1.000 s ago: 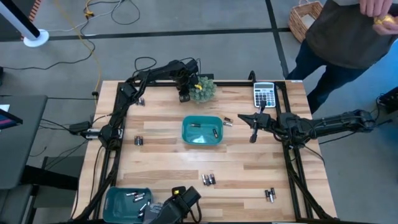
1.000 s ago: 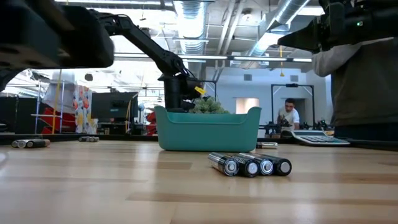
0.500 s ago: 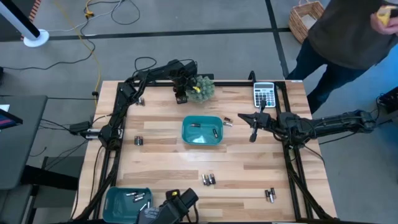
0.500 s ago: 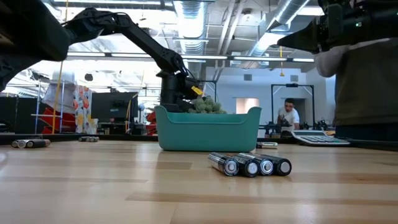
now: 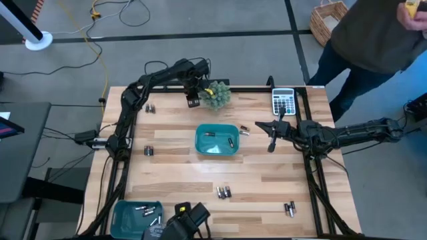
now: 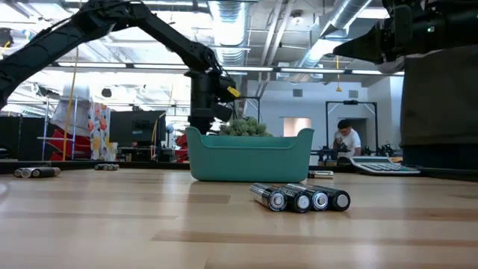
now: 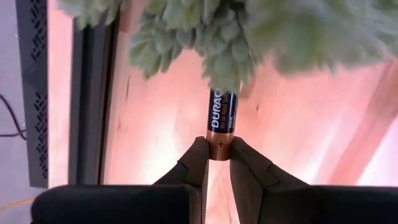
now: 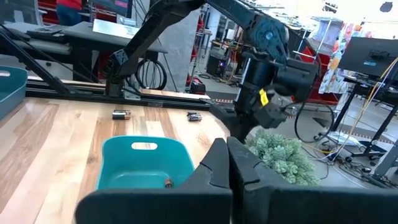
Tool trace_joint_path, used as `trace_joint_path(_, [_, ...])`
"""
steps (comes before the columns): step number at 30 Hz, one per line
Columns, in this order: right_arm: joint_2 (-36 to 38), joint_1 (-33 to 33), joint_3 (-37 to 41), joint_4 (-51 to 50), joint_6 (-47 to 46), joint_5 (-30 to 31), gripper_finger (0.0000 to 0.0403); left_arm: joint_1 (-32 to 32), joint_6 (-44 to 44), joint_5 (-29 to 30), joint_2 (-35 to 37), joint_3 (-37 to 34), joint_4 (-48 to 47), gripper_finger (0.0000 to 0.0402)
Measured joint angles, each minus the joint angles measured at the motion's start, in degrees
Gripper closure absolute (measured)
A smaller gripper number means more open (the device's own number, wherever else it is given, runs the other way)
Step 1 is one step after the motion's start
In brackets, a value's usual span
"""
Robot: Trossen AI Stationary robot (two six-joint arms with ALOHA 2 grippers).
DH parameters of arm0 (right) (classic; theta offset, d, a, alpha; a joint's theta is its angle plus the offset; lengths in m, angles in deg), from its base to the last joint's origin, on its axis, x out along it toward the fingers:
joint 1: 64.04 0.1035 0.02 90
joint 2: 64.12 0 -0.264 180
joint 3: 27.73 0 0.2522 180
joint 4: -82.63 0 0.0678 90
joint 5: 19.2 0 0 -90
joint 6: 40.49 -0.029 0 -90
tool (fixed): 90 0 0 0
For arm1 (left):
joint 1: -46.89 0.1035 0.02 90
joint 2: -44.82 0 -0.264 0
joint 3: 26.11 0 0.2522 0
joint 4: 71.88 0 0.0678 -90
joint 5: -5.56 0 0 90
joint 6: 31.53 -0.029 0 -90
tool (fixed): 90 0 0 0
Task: Sort batteries
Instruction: Put the black battery into the green bin
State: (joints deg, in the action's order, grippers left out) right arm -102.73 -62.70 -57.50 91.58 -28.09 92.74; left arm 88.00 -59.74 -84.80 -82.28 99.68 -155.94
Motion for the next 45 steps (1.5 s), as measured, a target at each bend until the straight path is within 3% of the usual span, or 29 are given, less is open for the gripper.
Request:
trace_joint_path(13, [0.0,0.0,-1.24,0.26,1.58,0.0,0.0403,-2.08,1.74,1.06,5.64,0.09,-7.7,0.0364])
trace_joint_path(26, [0.0,-0.42,-2.51,-2.24,2.7,-0.04,0.0403,-11.06,4.07,-1.05,15.61,-2.05,-9.62,0.0364])
trace_joint_path(38, [0.0,-0.9,-2.51,-2.52,-0.33,-0.04,0.0403,-27.02,6.73,-1.88,19.2,-9.97,4.05,0.0364])
trace_joint_path(45, [-0.01,3.11,-2.51,-4.27,-1.24,-1.04,0.0403,-31.42,9.51,-0.86,19.21,-12.61,10.81,0.0359])
